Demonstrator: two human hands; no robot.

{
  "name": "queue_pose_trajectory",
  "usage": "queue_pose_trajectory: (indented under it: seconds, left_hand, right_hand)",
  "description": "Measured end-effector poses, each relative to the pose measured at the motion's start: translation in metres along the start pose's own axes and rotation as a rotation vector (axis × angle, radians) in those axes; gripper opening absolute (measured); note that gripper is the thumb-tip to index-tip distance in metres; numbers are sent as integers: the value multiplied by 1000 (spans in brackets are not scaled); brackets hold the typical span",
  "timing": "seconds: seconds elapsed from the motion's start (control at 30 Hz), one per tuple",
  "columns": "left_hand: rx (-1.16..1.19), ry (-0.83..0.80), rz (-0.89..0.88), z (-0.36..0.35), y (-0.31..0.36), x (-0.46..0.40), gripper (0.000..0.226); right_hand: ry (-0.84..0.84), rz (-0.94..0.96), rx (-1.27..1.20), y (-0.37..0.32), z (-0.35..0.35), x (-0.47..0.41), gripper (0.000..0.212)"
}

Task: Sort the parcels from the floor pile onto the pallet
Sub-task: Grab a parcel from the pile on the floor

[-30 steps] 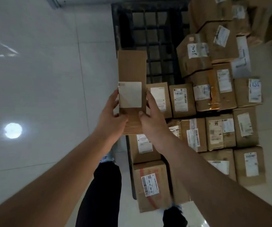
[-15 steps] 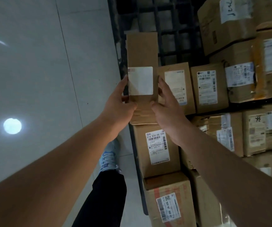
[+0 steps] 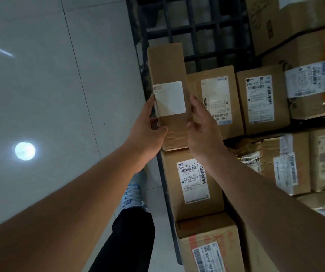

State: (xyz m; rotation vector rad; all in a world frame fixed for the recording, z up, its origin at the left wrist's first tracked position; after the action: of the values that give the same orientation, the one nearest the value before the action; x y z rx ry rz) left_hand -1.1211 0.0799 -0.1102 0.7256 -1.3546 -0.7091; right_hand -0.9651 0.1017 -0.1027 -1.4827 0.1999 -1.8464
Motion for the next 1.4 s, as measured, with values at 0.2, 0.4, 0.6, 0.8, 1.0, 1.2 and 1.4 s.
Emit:
queue_pose_trajectory:
  seconds: [0.2,0.4,0.6,0.8,1.0,1.2,1.4]
  left_hand:
    - [-18,-6,-27,-4,-11,-3,89]
    - [-44,-11,-30,-2,-17,-3,90]
    - [-112,-40,-37,-1,-14,-6,92]
    - [-149,-53,-32,0,-13,-8,93]
    - [-234,-22,-40,-1,-2,-9,95]
    - [-462,24,-106,4,27,1,95]
    - [-648,19,-185,5,73,25,84]
  right_hand:
    - [48,39,42,3,0,-3,67]
    - [70,27,52,8,-3,4,63]
    - [88,32,103,2,-4,6,65]
    - [91,66,170,-3,-3,8,72]
    - [131,75,256,-6,-7,11,73]
    - [145,117,308,-27,-5,31,66]
    - [121,159,326,-51,12,61,59]
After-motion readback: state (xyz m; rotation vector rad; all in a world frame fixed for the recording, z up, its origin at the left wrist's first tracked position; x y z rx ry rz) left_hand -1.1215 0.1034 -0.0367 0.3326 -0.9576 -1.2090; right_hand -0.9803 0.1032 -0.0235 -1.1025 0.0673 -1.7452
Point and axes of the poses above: each hand's wrist, its own x-axis away from the middle knuckle, its own z-axis out of the back of the hand, y = z × x, the point moved 3 cm from there along -x, towards the middle knuckle, and after that the axes turned 14 degrees about -z, right-handed, at the moved point
